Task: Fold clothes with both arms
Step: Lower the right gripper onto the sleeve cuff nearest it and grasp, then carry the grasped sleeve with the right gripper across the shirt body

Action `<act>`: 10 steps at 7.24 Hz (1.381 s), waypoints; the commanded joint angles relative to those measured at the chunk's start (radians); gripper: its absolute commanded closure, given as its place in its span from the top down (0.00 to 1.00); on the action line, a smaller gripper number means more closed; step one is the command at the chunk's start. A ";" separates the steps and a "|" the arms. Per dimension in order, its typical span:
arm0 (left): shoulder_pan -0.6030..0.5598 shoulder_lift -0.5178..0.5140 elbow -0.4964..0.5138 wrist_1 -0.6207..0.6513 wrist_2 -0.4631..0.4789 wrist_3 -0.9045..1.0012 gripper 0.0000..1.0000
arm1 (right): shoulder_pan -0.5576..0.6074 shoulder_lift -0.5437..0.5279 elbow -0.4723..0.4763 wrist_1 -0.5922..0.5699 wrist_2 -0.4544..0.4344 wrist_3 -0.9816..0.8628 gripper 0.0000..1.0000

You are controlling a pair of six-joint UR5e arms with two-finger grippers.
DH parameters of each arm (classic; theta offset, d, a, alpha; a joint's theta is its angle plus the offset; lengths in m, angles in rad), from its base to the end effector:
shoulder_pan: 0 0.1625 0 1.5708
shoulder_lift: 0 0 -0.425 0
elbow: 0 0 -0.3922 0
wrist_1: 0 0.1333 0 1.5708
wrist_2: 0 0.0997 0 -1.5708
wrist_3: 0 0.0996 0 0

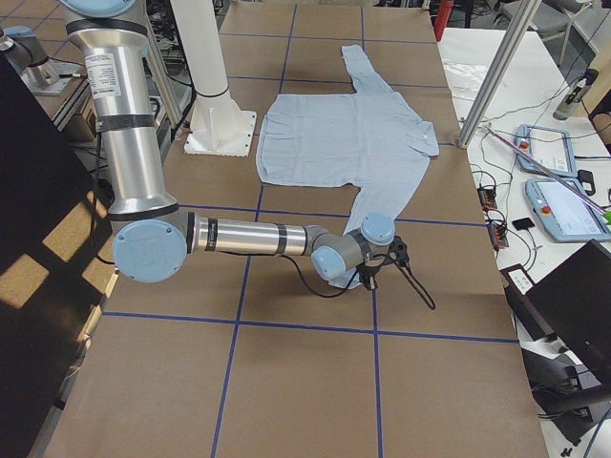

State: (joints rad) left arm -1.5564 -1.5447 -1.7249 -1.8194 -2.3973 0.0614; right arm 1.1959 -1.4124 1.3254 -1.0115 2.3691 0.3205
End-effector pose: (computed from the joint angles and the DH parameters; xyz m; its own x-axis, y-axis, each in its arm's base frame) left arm -0.0529 -0.4962 0.5634 0.6714 0.3368 -0.6602 -0.0547 0.9109 0.4090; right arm -0.1540 -0.5607 0.6328 0.6059 -0.2692 0.7486 0.1425 0.9625 0.2308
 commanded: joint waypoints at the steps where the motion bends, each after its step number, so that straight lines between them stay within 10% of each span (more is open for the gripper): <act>1: -0.001 0.002 0.001 0.000 0.001 0.000 1.00 | 0.002 0.071 0.055 0.004 0.099 0.171 0.00; 5: -0.005 0.002 0.005 0.003 0.001 0.000 1.00 | -0.137 0.323 0.101 0.010 0.090 0.582 0.00; 10: -0.005 -0.011 0.036 0.003 0.004 -0.002 1.00 | -0.580 0.660 0.022 0.001 -0.692 1.049 0.00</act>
State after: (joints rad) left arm -1.5615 -1.5502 -1.7036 -1.8152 -2.3931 0.0598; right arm 0.7005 -0.8248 1.3899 -1.0083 1.8447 1.2903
